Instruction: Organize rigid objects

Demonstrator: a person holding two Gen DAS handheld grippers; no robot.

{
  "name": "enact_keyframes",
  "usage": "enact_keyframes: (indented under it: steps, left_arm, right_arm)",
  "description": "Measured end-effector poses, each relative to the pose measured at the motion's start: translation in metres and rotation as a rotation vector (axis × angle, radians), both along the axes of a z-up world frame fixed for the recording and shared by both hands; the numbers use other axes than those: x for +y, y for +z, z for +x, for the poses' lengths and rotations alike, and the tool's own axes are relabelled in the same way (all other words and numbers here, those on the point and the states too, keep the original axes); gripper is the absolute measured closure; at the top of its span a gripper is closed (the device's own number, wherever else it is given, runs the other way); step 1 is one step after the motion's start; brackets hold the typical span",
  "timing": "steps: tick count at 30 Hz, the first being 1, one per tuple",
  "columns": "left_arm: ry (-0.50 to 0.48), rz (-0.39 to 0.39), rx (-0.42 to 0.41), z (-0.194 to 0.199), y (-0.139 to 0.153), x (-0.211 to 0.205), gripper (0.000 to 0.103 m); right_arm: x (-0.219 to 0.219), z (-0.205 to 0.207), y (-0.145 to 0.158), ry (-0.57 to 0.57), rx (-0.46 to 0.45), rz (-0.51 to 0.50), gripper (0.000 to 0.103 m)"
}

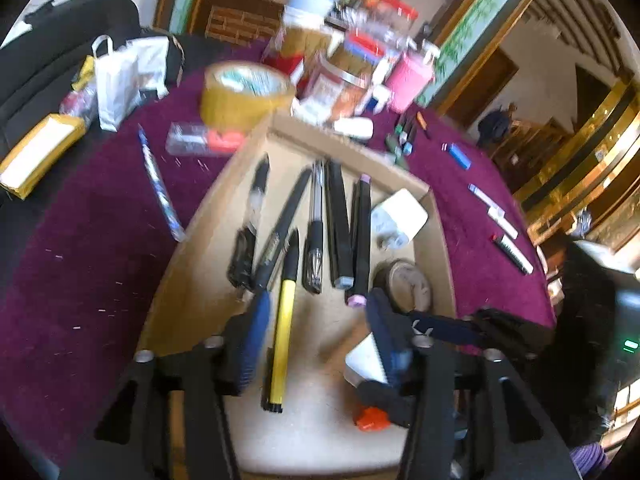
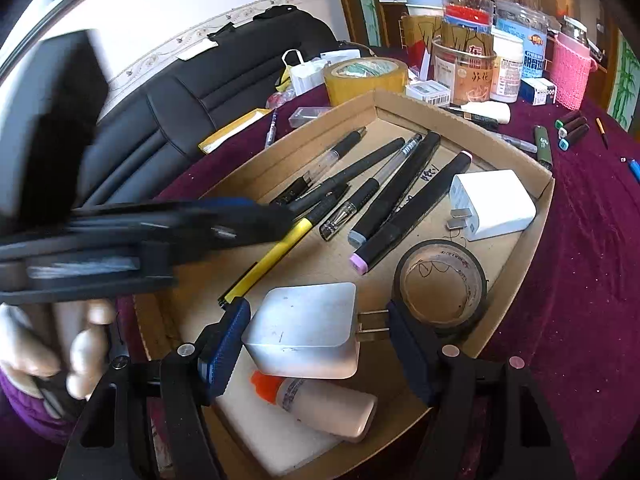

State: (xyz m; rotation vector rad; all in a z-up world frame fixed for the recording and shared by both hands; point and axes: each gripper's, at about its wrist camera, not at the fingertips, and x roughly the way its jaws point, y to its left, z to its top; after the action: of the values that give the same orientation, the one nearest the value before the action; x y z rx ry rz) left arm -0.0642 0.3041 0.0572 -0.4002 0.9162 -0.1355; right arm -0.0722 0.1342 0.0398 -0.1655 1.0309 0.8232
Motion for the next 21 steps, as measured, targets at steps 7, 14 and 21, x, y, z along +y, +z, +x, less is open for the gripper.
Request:
enact_keyframes:
  steps: [7, 14, 21]
  left_arm:
    - [0.038, -0.003, -0.048, -0.018, 0.012, 0.009, 0.043]
    - [0.065, -0.041, -0.020, -0.023, 0.004, 0.016, 0.041]
    - [0.089, -0.049, -0.028, -0.032, 0.009, 0.015, 0.037]
  right_arm:
    - [0.009, 0.001, -0.007, 0.003, 0.005, -0.018, 0.028]
    - [0.009, 0.003, -0.009, -0.009, 0.026, -0.007, 0.021]
    - [-0.021, -0.003, 0.025, -0.056, -0.034, 0.072, 0.015]
